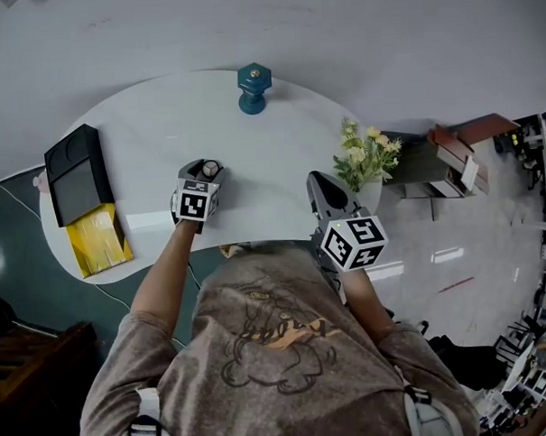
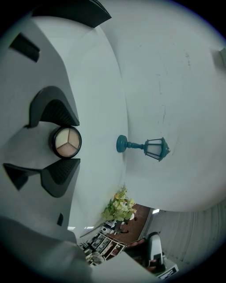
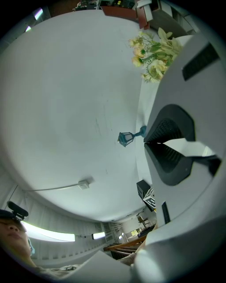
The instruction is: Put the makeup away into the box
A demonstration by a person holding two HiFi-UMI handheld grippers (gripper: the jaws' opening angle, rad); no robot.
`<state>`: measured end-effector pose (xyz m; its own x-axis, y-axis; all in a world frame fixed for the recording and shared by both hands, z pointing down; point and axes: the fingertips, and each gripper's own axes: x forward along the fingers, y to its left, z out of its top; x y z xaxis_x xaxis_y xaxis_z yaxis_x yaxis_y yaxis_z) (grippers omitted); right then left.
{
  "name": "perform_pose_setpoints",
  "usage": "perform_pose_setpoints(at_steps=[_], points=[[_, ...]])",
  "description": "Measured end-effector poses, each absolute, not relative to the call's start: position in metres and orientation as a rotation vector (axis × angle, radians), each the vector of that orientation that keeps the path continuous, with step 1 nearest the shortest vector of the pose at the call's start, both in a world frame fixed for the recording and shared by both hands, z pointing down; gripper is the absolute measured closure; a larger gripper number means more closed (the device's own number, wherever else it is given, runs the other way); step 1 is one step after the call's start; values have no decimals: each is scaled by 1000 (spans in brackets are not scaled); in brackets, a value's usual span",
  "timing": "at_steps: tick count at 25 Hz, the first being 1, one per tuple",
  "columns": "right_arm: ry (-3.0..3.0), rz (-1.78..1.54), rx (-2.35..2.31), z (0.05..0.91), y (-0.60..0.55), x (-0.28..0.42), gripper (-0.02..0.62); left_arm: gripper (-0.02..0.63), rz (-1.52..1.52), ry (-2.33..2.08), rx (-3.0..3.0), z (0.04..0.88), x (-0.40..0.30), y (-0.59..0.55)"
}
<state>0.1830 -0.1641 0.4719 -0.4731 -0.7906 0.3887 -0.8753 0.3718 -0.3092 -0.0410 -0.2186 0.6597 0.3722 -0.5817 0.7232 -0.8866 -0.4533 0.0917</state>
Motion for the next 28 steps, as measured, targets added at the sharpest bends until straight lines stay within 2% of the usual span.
perform_pose_setpoints(at_steps=[16,28], points=[[-2481,730,1468,471,-176,186,592,360,672,-1247,2337,582,20,-225],[-2601,692,1174,477,-203,133,592,360,483,-1512,2283,502,-17,-229]])
